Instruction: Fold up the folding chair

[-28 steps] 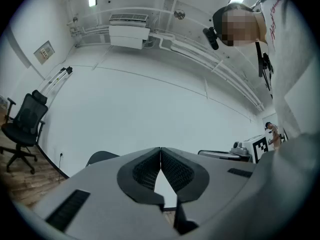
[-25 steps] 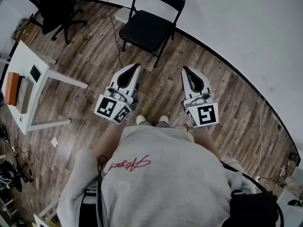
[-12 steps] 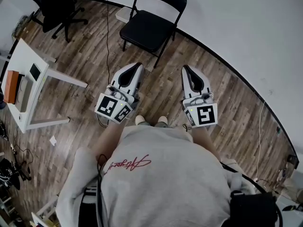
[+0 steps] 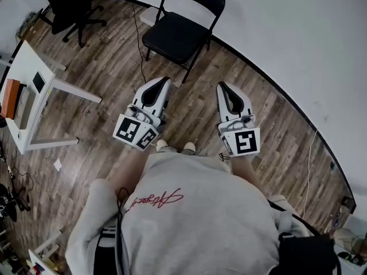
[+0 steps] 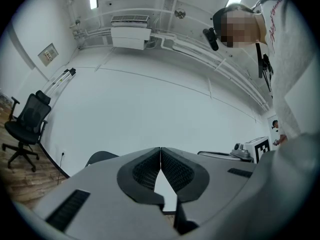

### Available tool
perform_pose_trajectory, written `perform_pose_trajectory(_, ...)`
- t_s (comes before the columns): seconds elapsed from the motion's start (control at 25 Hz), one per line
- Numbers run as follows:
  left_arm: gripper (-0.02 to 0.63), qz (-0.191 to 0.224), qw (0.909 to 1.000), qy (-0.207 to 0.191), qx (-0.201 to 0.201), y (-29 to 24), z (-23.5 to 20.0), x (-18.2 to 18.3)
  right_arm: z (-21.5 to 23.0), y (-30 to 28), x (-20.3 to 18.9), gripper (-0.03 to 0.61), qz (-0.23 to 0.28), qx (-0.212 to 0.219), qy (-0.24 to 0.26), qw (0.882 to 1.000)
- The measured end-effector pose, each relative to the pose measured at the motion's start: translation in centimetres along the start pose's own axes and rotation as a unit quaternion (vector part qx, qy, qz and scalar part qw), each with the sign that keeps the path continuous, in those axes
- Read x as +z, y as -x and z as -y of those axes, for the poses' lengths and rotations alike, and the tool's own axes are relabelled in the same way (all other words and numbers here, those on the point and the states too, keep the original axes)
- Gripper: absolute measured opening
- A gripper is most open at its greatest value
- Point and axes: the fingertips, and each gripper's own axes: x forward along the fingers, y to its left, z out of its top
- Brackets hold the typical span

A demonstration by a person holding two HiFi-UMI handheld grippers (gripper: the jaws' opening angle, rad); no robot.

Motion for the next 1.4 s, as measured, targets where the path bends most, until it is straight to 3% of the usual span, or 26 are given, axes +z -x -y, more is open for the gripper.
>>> perform_pose_trajectory(0.4, 0.017, 0.007, 0.9998, 0.016, 0.013, -3.8, -0.8, -1.4, 3.2, -2.4, -2.0, 0.018, -0.003, 0.007, 0.004, 1.0)
perform_pose_trajectory(0.68, 0.017, 0.001, 0.9996, 0.029, 0.0, -9.8, -8.6, -2.4, 7.6, -10.7, -3.7, 0.019, -0.005, -0.015, 0.019, 1.0)
perform_pose_trajectory(0.88, 0.017, -0.012, 0.999, 0.034, -0.026, -16.4, -15.6, -2.5, 11.8, -19.8, -4.5, 0.018, 0.001, -0.04, 0.028, 0.999)
perform_pose_trajectory(1.08, 0.017, -0.028, 0.9973, 0.027, -0.062, -21.3, -19.1, -1.8, 14.1, -25.8, -5.0, 0.018, 0.001, -0.062, 0.022, 0.998)
perform_pose_trajectory(1.4, 0.018, -0.057, 0.9974, 0.036, -0.025, -24.5, -22.6, -3.9, 17.1, -29.8, -6.8, 0.018, -0.023, -0.051, 0.012, 0.998)
